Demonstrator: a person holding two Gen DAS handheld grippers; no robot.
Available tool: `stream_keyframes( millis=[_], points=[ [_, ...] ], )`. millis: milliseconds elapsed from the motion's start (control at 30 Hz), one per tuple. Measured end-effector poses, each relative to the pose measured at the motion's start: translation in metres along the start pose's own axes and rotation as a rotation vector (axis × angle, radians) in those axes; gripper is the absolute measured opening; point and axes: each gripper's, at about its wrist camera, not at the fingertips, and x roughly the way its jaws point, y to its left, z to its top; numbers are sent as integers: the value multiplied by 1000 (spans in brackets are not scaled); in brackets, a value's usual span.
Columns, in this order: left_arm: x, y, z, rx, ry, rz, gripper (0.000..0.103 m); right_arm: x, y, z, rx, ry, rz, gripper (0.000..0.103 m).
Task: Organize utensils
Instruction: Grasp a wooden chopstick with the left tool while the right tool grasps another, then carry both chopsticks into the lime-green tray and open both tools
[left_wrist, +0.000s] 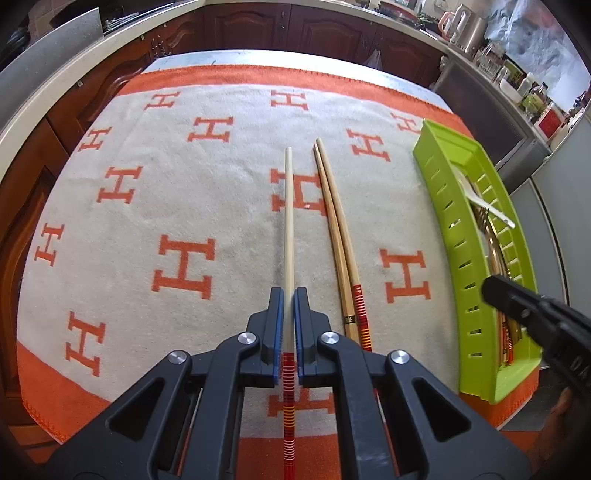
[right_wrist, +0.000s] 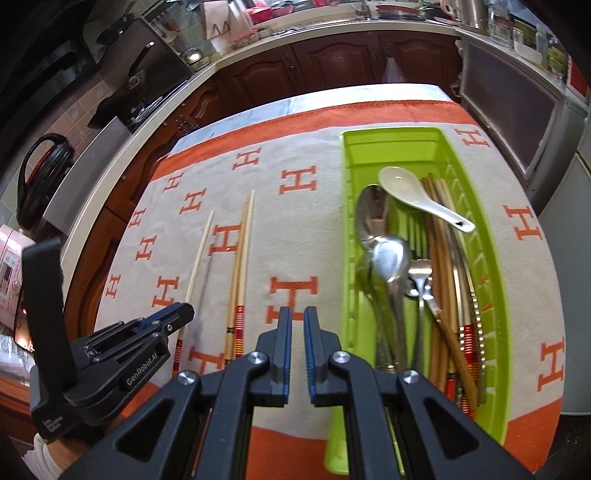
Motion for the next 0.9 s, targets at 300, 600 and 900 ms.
stream_keyframes(
  millis=[300,600,900],
  points=[
    [-27,11,3,-7,-67,-5,4,36,28,1,-29,74,51,6],
    [-22,32,3,-38,-59,-6,4,69,36,3,-33,134,26,7],
    [-12,45,5,-56,-40,-20,4,83,50,4,-75,142,-21,7]
  ],
)
